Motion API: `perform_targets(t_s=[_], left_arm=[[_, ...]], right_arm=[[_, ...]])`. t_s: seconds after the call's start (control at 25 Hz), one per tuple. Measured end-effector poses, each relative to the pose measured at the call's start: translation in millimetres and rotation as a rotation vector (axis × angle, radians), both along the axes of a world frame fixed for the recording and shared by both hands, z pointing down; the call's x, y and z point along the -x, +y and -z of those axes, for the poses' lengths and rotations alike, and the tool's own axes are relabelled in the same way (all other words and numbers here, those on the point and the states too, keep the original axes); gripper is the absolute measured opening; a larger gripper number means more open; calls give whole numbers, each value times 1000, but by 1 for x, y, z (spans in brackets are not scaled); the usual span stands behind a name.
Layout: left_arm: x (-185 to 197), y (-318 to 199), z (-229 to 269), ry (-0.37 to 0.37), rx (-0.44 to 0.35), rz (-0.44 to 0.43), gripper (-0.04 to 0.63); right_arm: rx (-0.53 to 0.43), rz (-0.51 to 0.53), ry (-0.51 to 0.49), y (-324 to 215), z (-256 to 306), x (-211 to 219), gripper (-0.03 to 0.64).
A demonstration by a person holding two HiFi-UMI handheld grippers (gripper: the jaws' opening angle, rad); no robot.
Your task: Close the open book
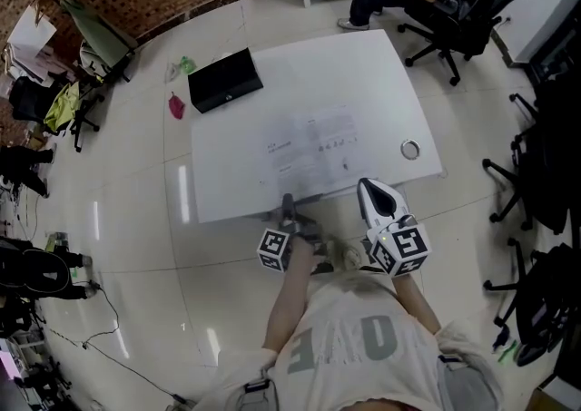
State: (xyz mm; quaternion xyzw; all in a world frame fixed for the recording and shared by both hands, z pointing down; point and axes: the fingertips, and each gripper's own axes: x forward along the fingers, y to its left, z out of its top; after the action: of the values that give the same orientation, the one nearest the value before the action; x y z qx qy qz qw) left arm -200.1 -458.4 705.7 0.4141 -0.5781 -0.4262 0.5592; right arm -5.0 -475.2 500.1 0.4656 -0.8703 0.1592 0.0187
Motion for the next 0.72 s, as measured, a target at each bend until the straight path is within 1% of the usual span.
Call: perform_targets(t_s=[0.04, 0.08, 0.12, 0.16, 0.2, 0.28, 0.32, 0.36, 0.44, 0.52, 0.56, 0.6, 0.64, 0.68, 0.72], left_arm=[[2, 0, 2, -50, 7, -15, 192], [2, 0, 5, -120, 23, -41, 179], [1, 1, 7, -204, 43, -73, 139], [0, 2, 11, -289, 59, -103, 78], [-2, 2, 15, -365, 65, -129, 63], [-6, 2, 27, -496, 49, -170, 57], [-9, 0, 35, -572, 34, -191, 52], [-12, -2, 45, -666, 19, -221, 48], [-26, -9, 65, -896, -22, -316, 43], [-50, -16, 83, -1140, -85, -442, 41], [-62, -18, 89, -1246, -124, -505, 41], [-74, -21, 94, -1333, -163, -561, 46], [-85, -23, 97, -1399, -198, -605, 54], [-93, -24, 99, -1442, -226, -638, 63], [-101, -26, 99, -1463, -243, -665, 75]], right_arm=[[0, 0, 4, 0, 0, 0, 5], [-1, -1, 7, 0, 0, -1, 5], [-1, -2, 8, 0, 0, -2, 5], [-1, -4, 10, -1, 0, -3, 5], [-2, -4, 10, -1, 0, -4, 5], [-5, 2, 11, -1, 0, -4, 5], [-6, 6, 10, 0, 0, -4, 5], [-5, 11, 9, 0, -1, -3, 5], [-3, 23, 7, 2, -1, 0, 5], [-3, 30, 5, 3, -1, 2, 5], [-4, 30, 4, 4, 0, 3, 5], [-5, 27, 2, 5, 2, 4, 5], [-7, 21, 2, 6, 3, 3, 5], [-9, 12, 2, 6, 4, 2, 5], [-10, -1, 2, 7, 5, -1, 5]])
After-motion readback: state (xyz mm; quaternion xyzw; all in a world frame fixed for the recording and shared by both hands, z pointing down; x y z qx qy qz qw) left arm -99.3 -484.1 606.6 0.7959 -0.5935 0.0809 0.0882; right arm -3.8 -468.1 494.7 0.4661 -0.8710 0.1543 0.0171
